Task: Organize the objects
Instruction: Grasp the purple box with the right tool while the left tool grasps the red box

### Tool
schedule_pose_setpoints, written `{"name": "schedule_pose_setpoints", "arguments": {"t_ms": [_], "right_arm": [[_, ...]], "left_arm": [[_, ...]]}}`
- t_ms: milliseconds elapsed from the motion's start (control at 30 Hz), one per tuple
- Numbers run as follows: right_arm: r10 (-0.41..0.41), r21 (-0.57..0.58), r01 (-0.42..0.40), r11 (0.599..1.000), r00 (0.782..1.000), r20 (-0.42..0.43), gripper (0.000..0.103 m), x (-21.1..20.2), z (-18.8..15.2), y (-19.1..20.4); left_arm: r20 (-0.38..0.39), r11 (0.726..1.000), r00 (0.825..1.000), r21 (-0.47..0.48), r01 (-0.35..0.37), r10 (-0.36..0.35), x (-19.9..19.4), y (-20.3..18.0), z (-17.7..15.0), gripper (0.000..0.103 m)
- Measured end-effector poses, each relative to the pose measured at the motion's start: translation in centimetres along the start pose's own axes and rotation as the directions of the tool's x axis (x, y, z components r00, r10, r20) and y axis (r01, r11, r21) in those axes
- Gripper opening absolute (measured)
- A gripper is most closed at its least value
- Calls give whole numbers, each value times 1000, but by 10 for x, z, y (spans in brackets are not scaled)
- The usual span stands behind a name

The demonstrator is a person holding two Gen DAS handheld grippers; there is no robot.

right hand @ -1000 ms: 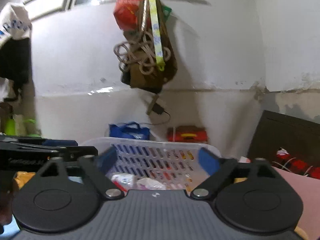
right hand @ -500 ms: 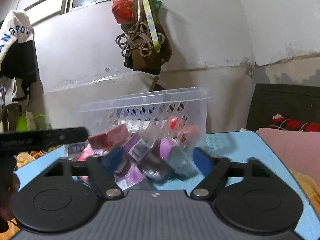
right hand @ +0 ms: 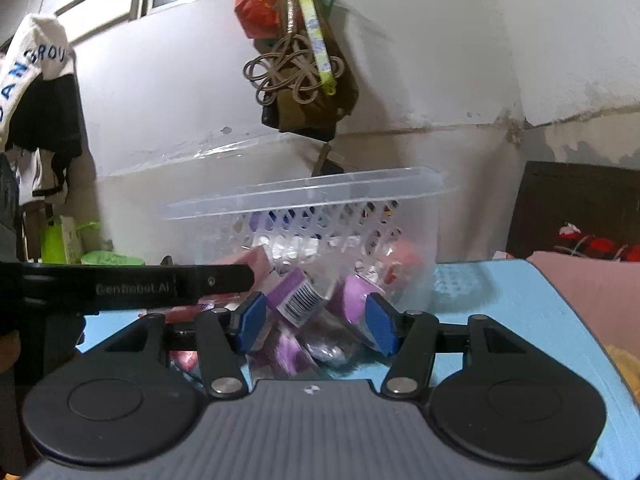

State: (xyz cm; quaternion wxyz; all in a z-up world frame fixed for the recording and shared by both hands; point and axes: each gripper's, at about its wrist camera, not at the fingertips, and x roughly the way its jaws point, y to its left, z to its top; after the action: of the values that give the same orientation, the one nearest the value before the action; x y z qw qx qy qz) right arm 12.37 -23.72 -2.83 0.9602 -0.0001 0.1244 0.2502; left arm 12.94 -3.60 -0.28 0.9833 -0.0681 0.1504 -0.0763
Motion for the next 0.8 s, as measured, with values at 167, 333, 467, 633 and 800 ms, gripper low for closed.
{"name": "schedule_pose_setpoints", "arguments": {"t_ms": [167,333,467,633,800], "right_arm": [[6,-31,-6,999,1000,-29,59,17,7,14],[-19,-12,19,1000,998,-67,60,33,12,17],[-18,23,20,1000,994,-107,48,40,10,13],[-24,36,27,999,996,-82,47,33,2,11],[-14,33,13,999,1000,20,47,18,-1,12]], "left_arm": [[33,1000,999,-18,-11,12,-17,18,-5,52],[61,1000,998,-11,-2,3,-24,25,-18,52],[78,1000,997,9,-2,1,-26,25,-21,52],[92,1000,996,25,-7,4,-27,23,-22,52],[140,1000,990,8,-14,13,-34,27,-26,52]]}}
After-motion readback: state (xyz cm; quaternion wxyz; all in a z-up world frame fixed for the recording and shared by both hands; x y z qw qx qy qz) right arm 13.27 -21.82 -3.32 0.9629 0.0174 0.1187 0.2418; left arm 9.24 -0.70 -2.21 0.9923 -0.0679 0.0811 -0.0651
